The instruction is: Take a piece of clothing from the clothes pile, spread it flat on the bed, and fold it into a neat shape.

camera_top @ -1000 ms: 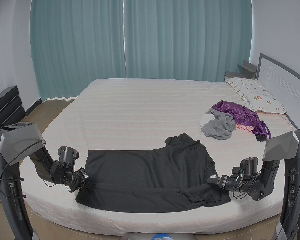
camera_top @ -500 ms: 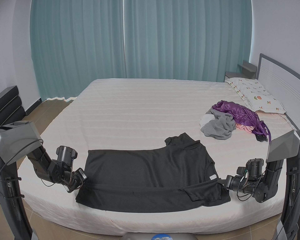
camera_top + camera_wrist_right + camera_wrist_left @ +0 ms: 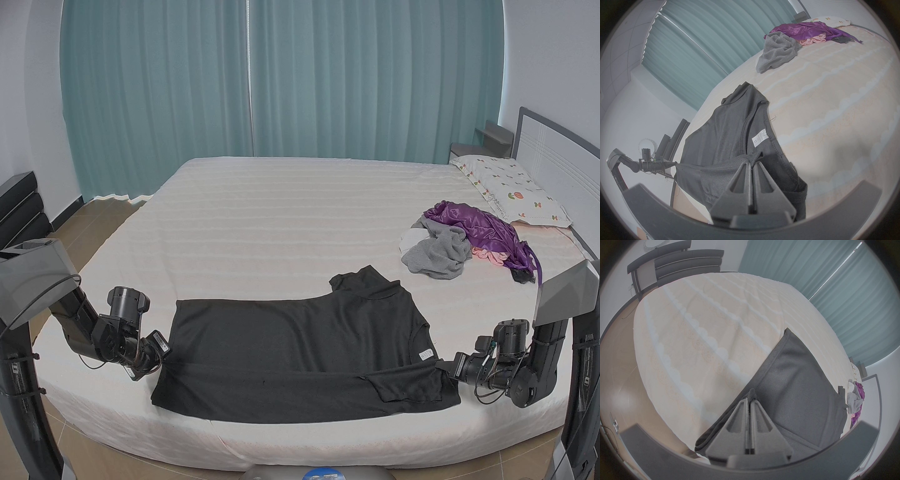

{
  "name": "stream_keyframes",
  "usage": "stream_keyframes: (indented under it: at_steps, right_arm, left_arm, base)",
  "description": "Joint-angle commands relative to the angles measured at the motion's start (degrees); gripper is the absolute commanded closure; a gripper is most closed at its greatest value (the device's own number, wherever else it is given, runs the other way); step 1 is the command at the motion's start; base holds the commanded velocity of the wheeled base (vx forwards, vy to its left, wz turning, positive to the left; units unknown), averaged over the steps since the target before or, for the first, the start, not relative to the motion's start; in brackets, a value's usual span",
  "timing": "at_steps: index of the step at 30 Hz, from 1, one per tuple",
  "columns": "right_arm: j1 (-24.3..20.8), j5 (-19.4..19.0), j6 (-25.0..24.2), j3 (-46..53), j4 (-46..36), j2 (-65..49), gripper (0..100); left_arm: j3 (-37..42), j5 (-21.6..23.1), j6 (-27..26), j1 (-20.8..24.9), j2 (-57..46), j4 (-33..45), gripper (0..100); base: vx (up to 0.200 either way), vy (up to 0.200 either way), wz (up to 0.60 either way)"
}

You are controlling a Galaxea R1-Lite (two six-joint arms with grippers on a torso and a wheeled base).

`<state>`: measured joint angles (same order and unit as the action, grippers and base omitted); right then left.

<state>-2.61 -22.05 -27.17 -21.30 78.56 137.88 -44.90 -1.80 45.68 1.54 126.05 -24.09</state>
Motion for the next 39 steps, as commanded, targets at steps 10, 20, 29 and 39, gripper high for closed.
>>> stream_keyframes:
  at_steps: [10, 20, 29, 39]
  right_arm:
    - [0.06, 0.08, -0.16, -1.55, -0.07, 1.26, 100]
    - [0.32, -0.01, -0.95, -1.2, 0.11, 1.17, 0]
    - [0.85, 0.17, -8.77, 4.51, 1.6, -7.53, 0]
    - [-3.1, 2.63, -18.27, 15.85, 1.78, -13.16, 0]
  left_arm:
    - [-1.68, 0.13, 0.2, 0.49, 1.48, 0.09, 0]
    - [-0.81, 0.75, 0.64, 0.13, 0.07, -0.08, 0]
    - [8.77, 9.98, -1.38, -1.1, -8.54, -0.61, 0]
    - [15.63, 11.21, -1.91, -1.45, -10.21, -5.35, 0]
  base:
    - [0.0, 0.0, 0.0]
    - [0.0, 0.0, 0.0]
    - [0.0, 0.0, 0.0]
    - [0.0, 0.0, 0.0]
